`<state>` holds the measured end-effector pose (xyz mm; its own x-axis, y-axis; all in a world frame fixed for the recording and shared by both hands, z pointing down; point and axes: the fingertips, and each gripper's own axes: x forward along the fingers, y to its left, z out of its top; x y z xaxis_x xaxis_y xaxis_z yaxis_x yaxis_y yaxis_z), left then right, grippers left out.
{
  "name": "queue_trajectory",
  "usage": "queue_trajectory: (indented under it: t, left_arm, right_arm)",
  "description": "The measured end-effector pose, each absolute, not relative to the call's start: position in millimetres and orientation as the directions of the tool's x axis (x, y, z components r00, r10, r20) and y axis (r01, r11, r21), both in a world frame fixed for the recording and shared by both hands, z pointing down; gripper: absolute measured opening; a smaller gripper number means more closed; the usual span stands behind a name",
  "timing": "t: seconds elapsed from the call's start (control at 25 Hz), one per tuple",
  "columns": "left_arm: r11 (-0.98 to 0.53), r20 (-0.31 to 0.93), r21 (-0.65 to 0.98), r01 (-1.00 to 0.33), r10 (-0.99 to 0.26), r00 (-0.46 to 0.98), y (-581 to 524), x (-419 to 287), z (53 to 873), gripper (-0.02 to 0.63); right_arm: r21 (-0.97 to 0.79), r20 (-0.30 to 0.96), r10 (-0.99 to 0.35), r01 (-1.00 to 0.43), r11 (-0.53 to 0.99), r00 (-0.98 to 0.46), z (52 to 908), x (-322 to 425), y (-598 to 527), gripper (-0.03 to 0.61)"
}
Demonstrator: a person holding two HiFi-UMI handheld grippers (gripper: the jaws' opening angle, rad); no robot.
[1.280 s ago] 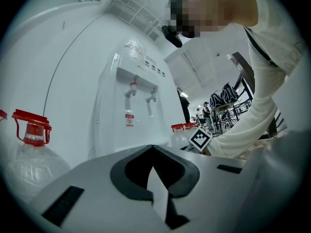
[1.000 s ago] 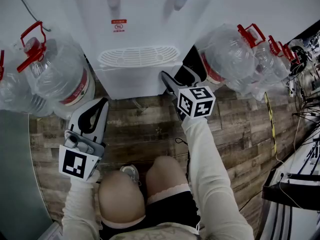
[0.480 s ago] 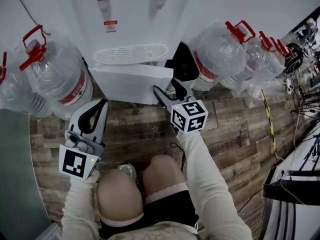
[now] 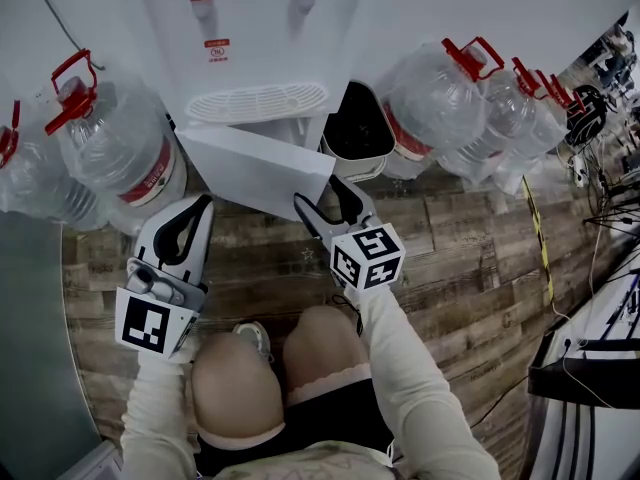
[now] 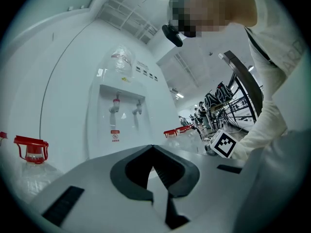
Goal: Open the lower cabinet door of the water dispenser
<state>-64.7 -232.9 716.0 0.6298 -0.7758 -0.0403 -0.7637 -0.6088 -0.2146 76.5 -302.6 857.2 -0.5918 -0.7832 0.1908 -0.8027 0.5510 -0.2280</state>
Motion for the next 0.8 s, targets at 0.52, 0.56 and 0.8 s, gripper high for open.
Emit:
queue_trajectory:
  t: [0.52,0.56,0.8]
  left_arm:
    - [-0.612,-0.046,-0.225,-0.758,-0.771,0.635,-233.7,-58.9,717.6,0.002]
    - [-0.608,-0.029,-0.214,-0.764,-0.778,0.627,-236.5,-60.6,722.2,0.002]
    - [-0.645,-0.025,-0.17,-0.745,-0.753,0.657,-254.3,-59.9,722.5,0.002]
  right_arm:
    - [-0.17,0.133,-0.843,-0.85,0.499,-0.521,847.0,94.0,-291.8,0.065]
    - [-0.155,0.131,-0.847,-0.855,0.495,-0.515,845.4,95.1,-291.9,0.028]
    - [-0.097,0.149,-0.873,-0.886,0.454,-0.464,838.9,94.4,-302.5,0.008]
